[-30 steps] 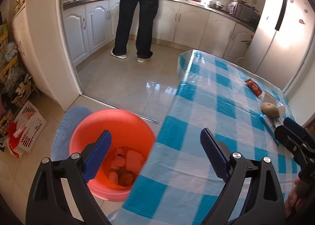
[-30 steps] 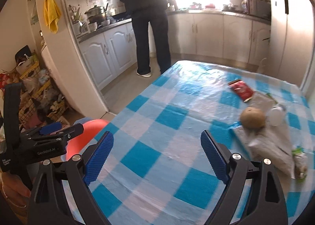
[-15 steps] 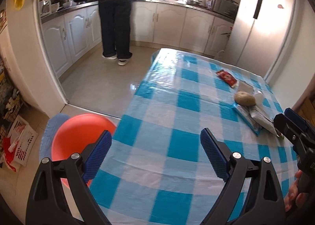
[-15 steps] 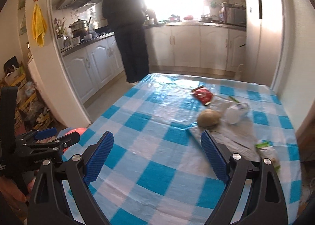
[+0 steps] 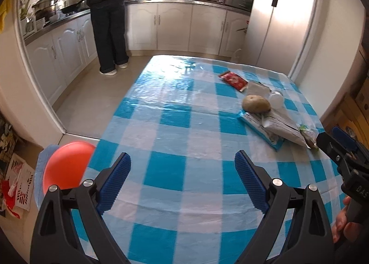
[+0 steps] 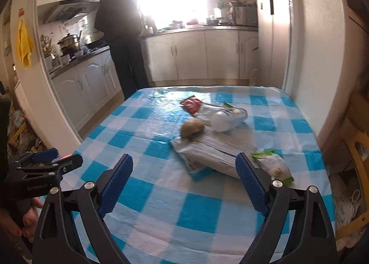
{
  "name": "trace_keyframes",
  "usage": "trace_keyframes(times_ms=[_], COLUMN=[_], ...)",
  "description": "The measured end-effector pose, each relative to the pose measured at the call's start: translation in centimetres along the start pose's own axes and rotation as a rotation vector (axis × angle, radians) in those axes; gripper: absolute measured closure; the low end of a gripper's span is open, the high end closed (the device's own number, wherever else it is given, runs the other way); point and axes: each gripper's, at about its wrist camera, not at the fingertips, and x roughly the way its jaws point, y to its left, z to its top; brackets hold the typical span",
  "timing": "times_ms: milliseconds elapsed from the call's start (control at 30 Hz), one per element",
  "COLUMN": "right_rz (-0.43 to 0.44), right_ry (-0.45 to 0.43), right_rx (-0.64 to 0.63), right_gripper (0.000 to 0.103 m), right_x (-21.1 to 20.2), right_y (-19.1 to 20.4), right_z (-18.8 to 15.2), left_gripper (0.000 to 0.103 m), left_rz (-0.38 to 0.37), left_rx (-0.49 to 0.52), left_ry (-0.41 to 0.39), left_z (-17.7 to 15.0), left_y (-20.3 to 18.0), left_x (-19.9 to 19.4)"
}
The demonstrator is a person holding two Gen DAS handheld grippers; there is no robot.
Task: Collect trash
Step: 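Move both tools back over the table toward the potato and snack bag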
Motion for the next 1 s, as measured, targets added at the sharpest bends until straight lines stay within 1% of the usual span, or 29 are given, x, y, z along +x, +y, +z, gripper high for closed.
trace_keyframes(times_ms=[400,767,1000], right_rz=[-0.066,-0.123,-0.147], right_ry=[0.034,0.067,0.097], right_rx=[0.115,0.228,0.253], right_gripper=[0.013,0.013,0.013], right_x=[0.5,1.3,2.1], right_y=[-6.3,-12.0,-14.3], right_z=[-1.7,-2.6,-2.9], left_gripper=[0.011,0.011,0.011], left_rz=[-0.042,-0.125,-0.166], left_rx=[0.072,0.128,0.154], left_ry=[0.038,0.055,0.055], left_z=[0.3,0.9,1.8], left_y=[-5.1,-9.0,-10.8], left_x=[2.8,5.2,6.5])
